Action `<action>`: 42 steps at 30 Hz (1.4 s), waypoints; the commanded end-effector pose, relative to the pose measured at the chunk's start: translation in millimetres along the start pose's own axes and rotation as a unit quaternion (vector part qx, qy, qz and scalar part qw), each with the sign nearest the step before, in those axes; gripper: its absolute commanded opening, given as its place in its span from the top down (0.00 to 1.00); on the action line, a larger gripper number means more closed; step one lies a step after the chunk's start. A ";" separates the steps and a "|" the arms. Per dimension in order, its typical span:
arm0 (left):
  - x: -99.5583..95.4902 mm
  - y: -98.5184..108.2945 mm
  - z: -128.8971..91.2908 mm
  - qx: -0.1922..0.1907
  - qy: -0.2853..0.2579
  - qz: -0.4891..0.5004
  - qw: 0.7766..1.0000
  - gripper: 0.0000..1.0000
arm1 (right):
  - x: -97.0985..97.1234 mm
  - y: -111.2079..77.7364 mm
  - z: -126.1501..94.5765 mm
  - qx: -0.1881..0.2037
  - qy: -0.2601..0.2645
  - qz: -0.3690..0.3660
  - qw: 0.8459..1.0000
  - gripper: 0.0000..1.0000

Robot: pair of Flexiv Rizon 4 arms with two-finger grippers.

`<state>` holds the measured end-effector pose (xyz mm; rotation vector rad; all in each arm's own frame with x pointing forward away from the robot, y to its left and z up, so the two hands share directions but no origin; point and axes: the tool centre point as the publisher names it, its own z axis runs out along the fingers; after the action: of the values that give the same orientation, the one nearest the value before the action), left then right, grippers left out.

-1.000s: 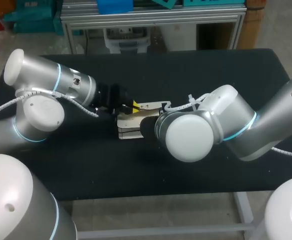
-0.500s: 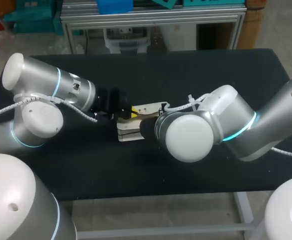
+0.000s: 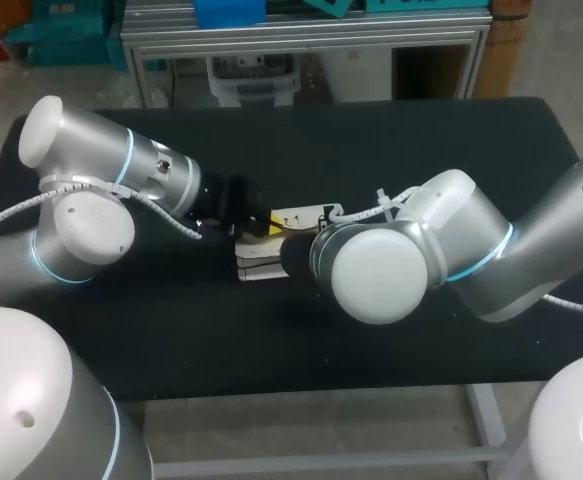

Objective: Pick up the bag, open it, inspect its contents, close it, and place it on the opposite side

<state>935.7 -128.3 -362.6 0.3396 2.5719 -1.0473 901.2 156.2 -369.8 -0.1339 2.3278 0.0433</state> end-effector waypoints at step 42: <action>4.9 -1.6 -9.6 0.002 -0.001 0.016 1.000 1.00 | 3.7 -1.6 1.8 -0.005 -0.061 0.000 0.998 1.00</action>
<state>931.4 -124.5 -354.7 0.3824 2.5584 -1.0390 902.0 157.3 -370.3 -0.1343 2.3266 0.0436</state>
